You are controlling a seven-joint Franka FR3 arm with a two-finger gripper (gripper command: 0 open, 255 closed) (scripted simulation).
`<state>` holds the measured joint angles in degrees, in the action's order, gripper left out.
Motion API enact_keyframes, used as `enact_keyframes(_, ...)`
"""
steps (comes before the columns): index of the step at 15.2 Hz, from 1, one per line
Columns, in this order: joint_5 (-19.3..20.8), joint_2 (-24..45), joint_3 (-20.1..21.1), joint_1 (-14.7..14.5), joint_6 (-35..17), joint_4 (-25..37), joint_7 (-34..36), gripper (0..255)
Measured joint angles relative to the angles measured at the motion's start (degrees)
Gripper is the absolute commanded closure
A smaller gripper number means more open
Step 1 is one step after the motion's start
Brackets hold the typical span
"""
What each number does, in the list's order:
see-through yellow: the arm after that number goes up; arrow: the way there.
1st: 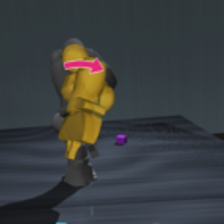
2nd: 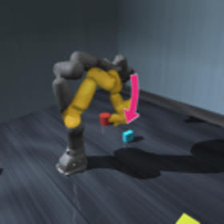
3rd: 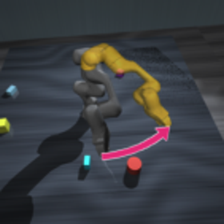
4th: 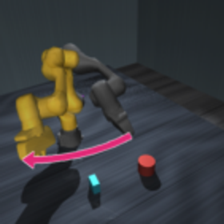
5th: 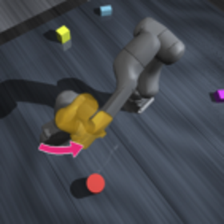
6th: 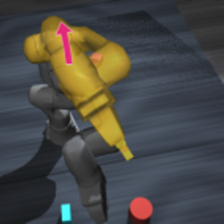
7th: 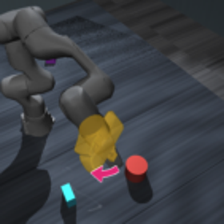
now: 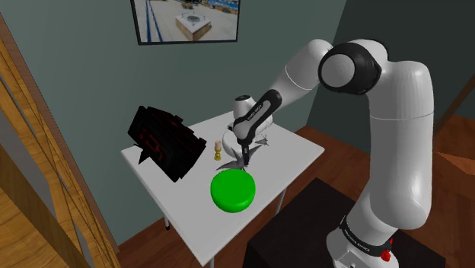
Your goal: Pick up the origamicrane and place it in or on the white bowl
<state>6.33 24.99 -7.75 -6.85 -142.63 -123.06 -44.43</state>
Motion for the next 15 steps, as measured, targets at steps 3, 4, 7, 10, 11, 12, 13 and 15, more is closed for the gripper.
enact_keyframes(3, 0.09, -1.98, -0.11, -0.04, 1.76, -0.19, -0.2, 255)
enact_keyframes(4, 0.11, -2.58, -0.15, -0.03, 2.46, -0.09, -0.31, 255)
enact_keyframes(7, 0.24, -4.56, -0.23, -0.17, 4.19, -0.32, -0.35, 255)
enact_keyframes(10, 0.3, -6.26, -0.3, -0.2, 6.13, -0.07, -0.55, 255)
enact_keyframes(11, 0.32, -6.78, -0.3, -0.25, 6.77, 0.05, -0.56, 255)
enact_keyframes(12, 0.36, -7.45, -0.33, -0.29, 7.52, 0.13, -0.6, 255)
enact_keyframes(13, 0.38, -8.09, -0.36, -0.29, 8.32, 0.31, -0.7, 255)
enact_keyframes(15, 0.42, -9.08, -0.39, -0.33, 9.54, 0.53, -0.79, 255)
